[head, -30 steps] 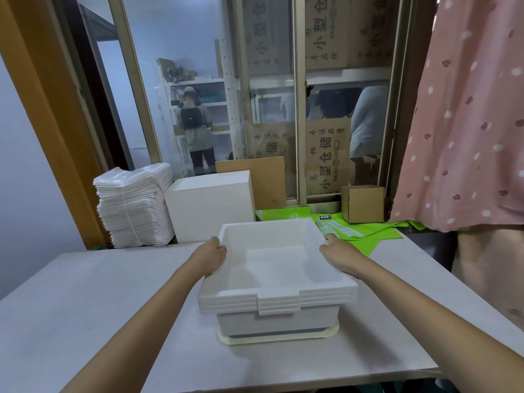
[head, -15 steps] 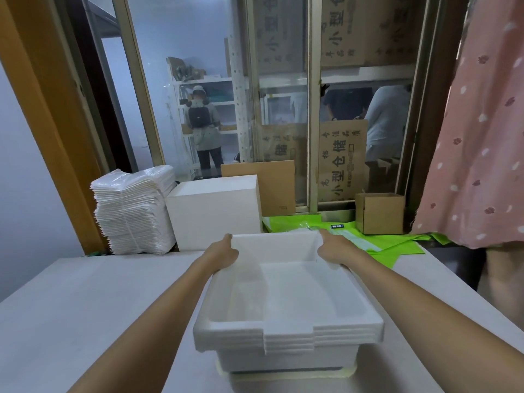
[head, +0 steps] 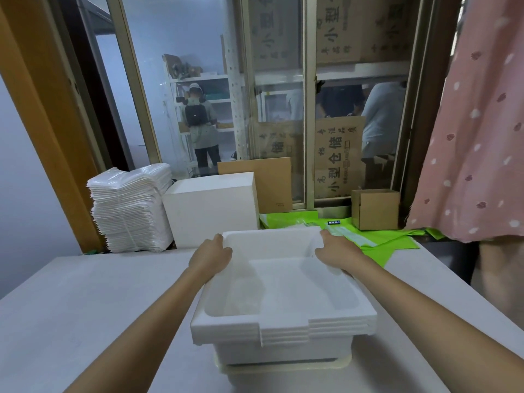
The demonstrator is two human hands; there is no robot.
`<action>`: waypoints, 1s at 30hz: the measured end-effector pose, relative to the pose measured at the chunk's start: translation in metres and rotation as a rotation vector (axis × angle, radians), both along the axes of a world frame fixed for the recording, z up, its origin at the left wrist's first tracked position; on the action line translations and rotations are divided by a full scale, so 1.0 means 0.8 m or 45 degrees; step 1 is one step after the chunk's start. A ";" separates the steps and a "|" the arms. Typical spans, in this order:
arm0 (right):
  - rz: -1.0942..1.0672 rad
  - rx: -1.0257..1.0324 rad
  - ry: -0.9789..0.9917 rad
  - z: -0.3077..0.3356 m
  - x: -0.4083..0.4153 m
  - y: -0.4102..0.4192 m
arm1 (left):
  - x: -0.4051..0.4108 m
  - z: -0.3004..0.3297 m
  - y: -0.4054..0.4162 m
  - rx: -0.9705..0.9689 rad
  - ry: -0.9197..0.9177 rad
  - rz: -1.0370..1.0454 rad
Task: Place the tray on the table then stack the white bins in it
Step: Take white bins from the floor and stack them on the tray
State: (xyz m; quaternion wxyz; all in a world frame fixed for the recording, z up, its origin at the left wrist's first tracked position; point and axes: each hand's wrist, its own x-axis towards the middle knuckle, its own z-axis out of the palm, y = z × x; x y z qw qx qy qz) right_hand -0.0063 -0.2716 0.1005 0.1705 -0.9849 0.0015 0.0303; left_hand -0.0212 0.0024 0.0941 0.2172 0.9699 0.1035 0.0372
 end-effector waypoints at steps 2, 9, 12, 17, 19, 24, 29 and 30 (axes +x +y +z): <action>0.005 -0.017 0.008 -0.003 -0.024 -0.005 | -0.024 -0.003 0.000 -0.024 0.032 -0.043; 0.007 -0.020 -0.001 -0.001 -0.103 -0.018 | -0.100 0.003 -0.005 -0.072 0.137 -0.141; -0.025 -0.015 -0.005 0.001 -0.119 -0.015 | -0.119 0.002 -0.011 -0.092 0.130 -0.128; -0.055 -0.008 -0.042 0.001 -0.123 -0.011 | -0.126 0.006 -0.017 -0.068 0.112 -0.102; -0.052 -0.030 -0.027 0.002 -0.122 -0.011 | -0.125 0.005 -0.017 -0.072 0.119 -0.100; -0.047 -0.173 -0.108 0.018 -0.117 -0.007 | -0.124 0.012 -0.006 -0.176 0.088 -0.060; 0.086 -0.126 -0.364 0.049 -0.120 0.051 | -0.142 0.041 0.042 -0.155 -0.096 0.023; 0.143 -0.105 -0.384 0.053 -0.122 0.071 | -0.150 0.046 0.056 -0.155 -0.118 0.056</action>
